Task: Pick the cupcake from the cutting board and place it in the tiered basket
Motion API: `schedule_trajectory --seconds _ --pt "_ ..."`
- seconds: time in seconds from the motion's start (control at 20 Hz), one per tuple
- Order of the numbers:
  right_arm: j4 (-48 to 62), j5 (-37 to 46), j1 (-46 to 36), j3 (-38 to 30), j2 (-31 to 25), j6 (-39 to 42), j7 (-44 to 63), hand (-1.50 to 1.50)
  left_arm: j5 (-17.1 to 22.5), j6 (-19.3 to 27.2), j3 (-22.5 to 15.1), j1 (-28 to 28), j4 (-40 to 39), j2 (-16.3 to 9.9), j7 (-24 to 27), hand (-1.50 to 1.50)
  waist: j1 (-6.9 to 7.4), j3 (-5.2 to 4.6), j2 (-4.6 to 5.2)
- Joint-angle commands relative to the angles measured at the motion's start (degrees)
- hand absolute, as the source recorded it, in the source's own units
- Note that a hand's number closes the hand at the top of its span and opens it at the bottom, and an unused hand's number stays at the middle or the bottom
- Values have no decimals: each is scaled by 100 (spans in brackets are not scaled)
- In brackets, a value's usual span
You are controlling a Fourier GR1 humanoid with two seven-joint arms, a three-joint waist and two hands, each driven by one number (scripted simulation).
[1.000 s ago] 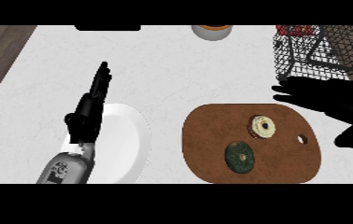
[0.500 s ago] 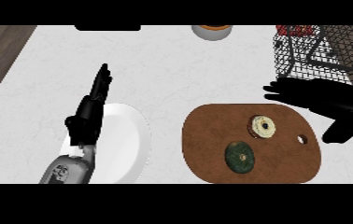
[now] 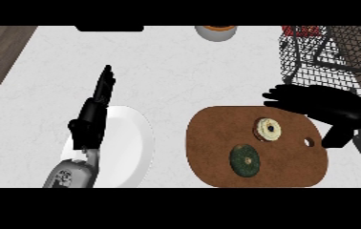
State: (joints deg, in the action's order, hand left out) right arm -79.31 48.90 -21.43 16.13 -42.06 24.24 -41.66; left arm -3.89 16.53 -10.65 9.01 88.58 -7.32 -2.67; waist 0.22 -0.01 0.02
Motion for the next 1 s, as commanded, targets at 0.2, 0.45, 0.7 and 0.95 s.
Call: schedule_trajectory --seconds 0.2,0.45,0.7,0.95 --pt "568 368 -147 304 381 118 -261 -150 -213 8 -47 119 47 181 -183 0 33 2 12" --pt "-207 471 291 153 404 384 29 -150 -153 -111 132 -151 91 236 52 0 -12 0 -5" --pt "159 724 -92 122 740 507 89 -150 -38 -402 428 145 -122 122 6 0 -2 0 0" --pt "425 876 -29 192 1106 301 198 -150 -369 -243 218 220 232 244 -495 0 -5 1 -3"
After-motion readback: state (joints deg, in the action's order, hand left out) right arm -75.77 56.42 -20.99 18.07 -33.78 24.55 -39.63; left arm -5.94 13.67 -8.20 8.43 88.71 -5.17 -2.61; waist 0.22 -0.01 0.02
